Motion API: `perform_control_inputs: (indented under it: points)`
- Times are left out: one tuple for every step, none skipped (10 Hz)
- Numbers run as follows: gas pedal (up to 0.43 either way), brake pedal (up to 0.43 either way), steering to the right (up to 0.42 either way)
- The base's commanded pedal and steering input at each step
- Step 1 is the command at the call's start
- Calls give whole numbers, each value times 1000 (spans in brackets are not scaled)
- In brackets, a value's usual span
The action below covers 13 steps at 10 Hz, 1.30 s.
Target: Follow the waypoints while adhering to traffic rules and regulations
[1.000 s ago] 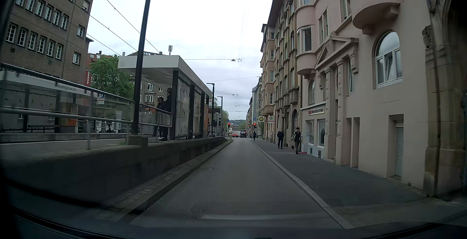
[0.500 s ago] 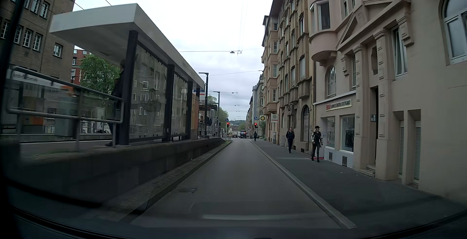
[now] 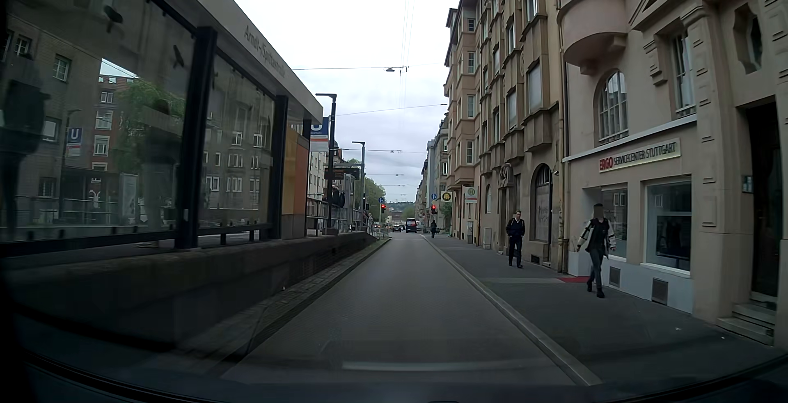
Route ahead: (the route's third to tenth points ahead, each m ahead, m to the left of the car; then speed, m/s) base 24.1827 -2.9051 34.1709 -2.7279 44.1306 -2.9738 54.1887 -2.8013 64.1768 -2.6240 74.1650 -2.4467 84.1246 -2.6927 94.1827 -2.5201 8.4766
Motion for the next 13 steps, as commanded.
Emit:
perform_control_inputs:
  points:
    - [20,0,0]
    - [28,0,3]
    - [28,0,10]
    - [20,0,9]
    - [0,0,6]
    - [0,0,5]
    - [0,0,5]
    - [0,0,5]
    - [0,0,5]
    - [0,0,5]
    - [0,0,5]
    - [0,0,5]
    - [0,0,3]
